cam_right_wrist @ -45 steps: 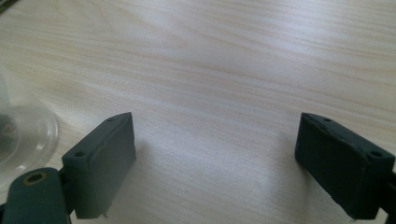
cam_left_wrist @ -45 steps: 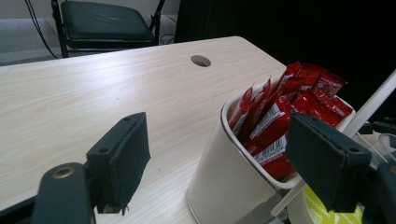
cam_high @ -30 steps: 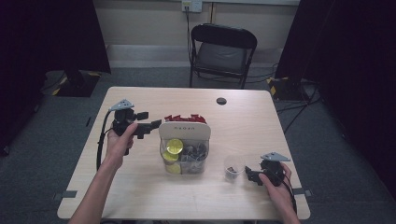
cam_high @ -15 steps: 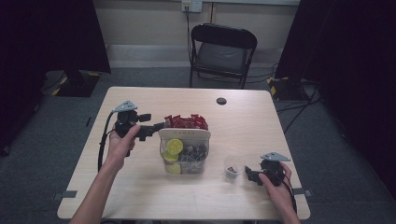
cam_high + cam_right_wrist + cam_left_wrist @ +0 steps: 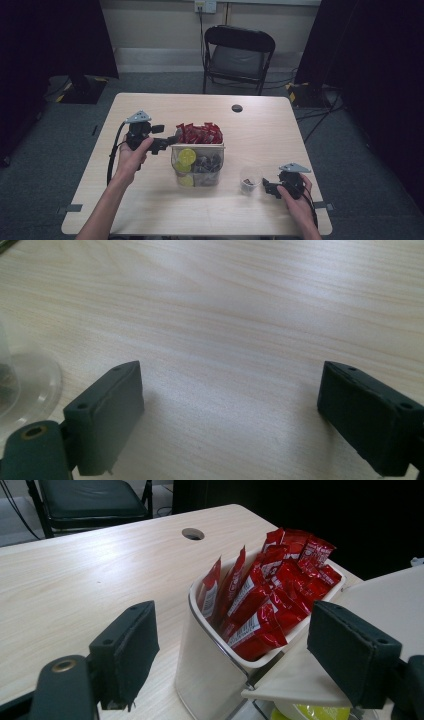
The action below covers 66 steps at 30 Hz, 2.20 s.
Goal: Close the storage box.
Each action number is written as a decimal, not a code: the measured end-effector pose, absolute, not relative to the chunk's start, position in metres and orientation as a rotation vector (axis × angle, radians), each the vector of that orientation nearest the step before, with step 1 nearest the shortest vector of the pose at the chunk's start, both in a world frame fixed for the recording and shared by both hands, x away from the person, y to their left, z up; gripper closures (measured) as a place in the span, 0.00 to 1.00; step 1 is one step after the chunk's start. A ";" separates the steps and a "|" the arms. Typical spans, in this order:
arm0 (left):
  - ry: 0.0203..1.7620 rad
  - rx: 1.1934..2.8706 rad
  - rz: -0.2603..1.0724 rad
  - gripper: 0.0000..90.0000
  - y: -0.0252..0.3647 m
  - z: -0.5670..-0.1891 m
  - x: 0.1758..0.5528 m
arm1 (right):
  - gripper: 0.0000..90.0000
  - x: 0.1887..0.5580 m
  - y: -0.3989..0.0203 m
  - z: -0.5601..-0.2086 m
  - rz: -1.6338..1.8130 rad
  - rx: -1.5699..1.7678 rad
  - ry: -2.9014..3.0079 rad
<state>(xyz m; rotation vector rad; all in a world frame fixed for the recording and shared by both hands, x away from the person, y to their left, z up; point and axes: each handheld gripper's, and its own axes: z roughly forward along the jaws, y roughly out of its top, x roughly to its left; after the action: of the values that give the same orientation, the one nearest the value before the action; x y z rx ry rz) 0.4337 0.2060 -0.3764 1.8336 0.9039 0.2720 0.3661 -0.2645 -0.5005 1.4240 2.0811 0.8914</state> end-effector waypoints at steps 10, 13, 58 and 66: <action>0.903 1.839 0.261 0.22 0.202 -0.379 0.434 | 0.12 0.366 -0.264 -0.500 0.891 1.424 2.081; 0.908 1.844 0.257 0.21 0.203 -0.380 0.434 | 0.12 0.366 -0.265 -0.501 0.891 1.422 2.081; 0.892 1.990 0.230 0.17 0.190 -0.404 0.432 | 0.12 0.364 -0.265 -0.500 0.891 1.424 2.081; 0.902 1.990 0.233 0.18 0.197 -0.396 0.425 | 0.12 0.364 -0.265 -0.500 0.891 1.424 2.081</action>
<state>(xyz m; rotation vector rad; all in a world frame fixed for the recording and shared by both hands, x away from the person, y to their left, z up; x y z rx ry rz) 0.4250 0.1972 -0.3960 1.9903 0.9019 0.2330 0.3644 -0.2646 -0.5005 1.4238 2.0808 0.8913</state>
